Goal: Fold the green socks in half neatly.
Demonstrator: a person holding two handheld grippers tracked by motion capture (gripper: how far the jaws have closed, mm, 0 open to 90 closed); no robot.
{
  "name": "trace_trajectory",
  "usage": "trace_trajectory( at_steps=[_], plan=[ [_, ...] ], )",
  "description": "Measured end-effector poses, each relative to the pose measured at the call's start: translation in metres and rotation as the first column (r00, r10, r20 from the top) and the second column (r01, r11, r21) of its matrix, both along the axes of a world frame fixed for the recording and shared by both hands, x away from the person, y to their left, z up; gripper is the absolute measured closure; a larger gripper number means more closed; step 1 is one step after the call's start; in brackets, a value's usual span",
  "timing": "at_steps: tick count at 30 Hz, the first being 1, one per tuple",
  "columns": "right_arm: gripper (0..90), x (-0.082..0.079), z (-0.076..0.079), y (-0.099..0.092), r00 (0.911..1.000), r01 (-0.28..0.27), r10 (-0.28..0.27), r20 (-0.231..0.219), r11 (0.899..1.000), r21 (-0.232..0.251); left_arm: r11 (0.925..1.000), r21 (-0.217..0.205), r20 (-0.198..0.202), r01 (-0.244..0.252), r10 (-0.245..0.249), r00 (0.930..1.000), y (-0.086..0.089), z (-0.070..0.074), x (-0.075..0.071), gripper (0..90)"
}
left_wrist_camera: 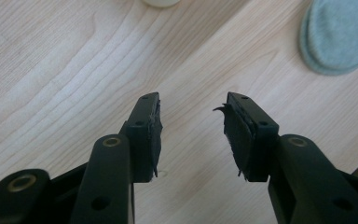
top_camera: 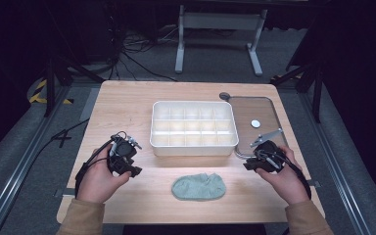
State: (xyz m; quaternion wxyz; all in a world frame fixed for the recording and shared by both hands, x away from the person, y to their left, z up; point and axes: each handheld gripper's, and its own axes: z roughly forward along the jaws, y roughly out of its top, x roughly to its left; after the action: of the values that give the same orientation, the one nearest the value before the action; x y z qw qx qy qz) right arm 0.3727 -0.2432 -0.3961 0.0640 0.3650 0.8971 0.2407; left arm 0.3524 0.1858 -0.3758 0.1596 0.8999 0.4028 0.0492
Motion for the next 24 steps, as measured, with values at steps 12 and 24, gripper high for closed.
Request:
trace_trajectory(
  at_steps=[12,24],
  plan=[
    [80.7,-0.005,0.002,0.007,0.9989,-0.047,0.047,0.006,0.999,0.019,0.9904,-0.134,-0.066,0.034,-0.043,0.9969,-0.018,0.012,-0.009,56.3],
    [77.4,-0.013,0.000,0.007,0.9990,-0.043,0.043,0.015,0.999,0.029,0.9817,-0.176,-0.017,0.071,-0.076,0.9970,-0.035,0.010,0.000,53.6]
  ],
)
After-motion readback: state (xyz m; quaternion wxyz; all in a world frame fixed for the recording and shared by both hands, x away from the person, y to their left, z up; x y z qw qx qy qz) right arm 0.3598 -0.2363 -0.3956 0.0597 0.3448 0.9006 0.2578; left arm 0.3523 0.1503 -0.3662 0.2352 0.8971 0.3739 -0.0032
